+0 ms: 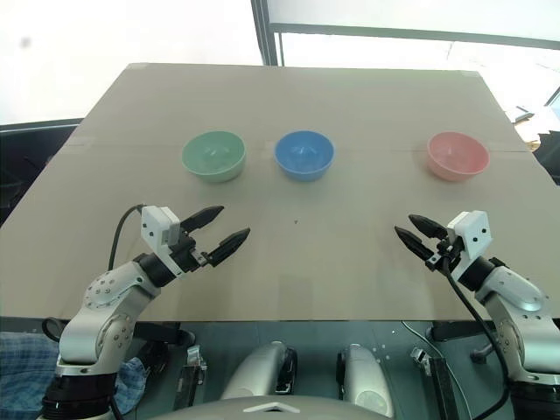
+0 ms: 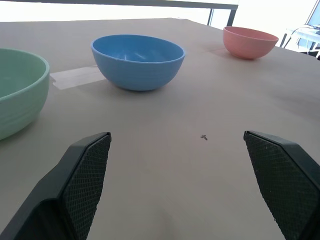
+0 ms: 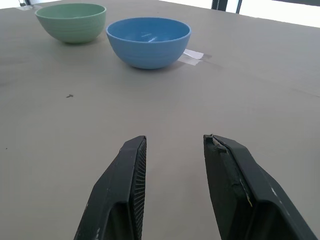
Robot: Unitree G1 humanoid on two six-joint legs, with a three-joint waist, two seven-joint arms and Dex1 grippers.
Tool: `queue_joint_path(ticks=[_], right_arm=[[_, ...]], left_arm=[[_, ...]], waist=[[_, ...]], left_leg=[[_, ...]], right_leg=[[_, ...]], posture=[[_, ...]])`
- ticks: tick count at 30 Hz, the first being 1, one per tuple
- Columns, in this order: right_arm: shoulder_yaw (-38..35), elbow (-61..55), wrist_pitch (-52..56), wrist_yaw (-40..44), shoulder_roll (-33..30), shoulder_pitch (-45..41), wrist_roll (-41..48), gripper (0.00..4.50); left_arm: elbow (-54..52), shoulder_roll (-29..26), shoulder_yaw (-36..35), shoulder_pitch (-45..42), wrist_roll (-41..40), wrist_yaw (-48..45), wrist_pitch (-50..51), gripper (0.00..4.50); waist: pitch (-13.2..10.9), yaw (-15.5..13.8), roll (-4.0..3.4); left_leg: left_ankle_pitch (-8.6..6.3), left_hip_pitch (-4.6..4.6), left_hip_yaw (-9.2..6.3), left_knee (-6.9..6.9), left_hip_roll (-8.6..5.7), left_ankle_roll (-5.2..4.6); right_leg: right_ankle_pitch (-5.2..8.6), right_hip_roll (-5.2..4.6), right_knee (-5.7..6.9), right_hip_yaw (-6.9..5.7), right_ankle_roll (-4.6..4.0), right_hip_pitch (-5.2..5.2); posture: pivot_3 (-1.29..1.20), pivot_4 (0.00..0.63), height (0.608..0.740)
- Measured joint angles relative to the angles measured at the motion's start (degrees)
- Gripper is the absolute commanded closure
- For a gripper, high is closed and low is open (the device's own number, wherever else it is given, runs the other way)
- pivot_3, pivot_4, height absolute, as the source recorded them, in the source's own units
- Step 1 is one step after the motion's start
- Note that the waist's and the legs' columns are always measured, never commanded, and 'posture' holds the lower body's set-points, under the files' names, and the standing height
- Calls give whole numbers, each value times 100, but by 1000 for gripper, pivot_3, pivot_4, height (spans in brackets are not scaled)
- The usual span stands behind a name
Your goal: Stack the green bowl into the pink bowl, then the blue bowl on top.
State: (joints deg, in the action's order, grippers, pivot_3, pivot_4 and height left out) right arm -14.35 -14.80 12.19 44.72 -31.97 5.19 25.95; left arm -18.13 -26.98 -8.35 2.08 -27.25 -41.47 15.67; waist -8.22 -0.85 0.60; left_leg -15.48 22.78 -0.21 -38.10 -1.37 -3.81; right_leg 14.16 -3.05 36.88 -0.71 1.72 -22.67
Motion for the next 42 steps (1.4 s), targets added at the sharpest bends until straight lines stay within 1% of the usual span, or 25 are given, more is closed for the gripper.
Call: queue_joint_path(ticks=[11,14,15,16,17,18,19,28,36,42], right_arm=[[-20,-2,97,-23,-108,8,49,2592],[-39,-37,311,-78,-151,35,155,1823],[-46,-49,358,-94,-152,42,182,1376],[-49,-54,387,-110,-153,53,201,1030],[-54,-55,399,-133,-153,59,213,506],[-66,-57,402,-144,-153,59,217,104],[-77,-62,403,-149,-153,59,220,40],[-84,-118,416,-160,-153,69,233,40],[-134,-120,413,-226,-176,72,205,40],[-113,16,748,-514,-512,-433,-79,40]], left_arm=[[-33,20,51,0,0,-84,-98,0],[-34,25,72,0,0,-84,-98,0],[-34,25,79,0,-2,-85,-98,0],[-36,25,94,0,-7,-90,-98,0],[-36,26,107,0,-18,-102,-98,0],[-37,26,113,-1,-48,-118,-96,0],[-38,26,113,-1,-70,-126,-95,0],[-77,21,111,-30,-448,-143,223,0],[-113,18,112,-66,-449,-164,230,0],[-121,33,151,-168,-429,-161,186,0]], waist=[[0,-1,0],[0,-1,0],[0,0,0],[0,0,0],[0,0,0],[0,0,0],[0,0,0],[0,0,0],[0,0,0],[-1,5,-2]], left_leg=[[0,0,0,0,0,0],[0,1,0,0,0,-1],[0,0,0,0,0,-1],[0,0,0,0,0,-1],[0,1,0,0,0,-1],[0,1,0,0,0,-1],[0,1,0,0,0,-1],[0,1,0,0,0,-1],[0,1,0,0,0,-1],[0,-1,1,-2,0,0]], right_leg=[[0,0,-1,0,0,0],[0,-1,-1,0,0,0],[0,-1,-1,0,0,0],[0,-1,-1,0,0,0],[0,-1,-1,0,0,0],[0,-1,-1,0,0,0],[0,-1,-1,0,0,0],[0,-1,-1,0,0,0],[0,-1,-1,0,0,0],[2,0,-1,0,-4,1]], posture=[[0,150,740],[0,150,740],[0,150,740],[0,150,740],[0,150,740],[0,150,740],[0,150,740],[0,150,740],[0,150,740],[0,150,740]])
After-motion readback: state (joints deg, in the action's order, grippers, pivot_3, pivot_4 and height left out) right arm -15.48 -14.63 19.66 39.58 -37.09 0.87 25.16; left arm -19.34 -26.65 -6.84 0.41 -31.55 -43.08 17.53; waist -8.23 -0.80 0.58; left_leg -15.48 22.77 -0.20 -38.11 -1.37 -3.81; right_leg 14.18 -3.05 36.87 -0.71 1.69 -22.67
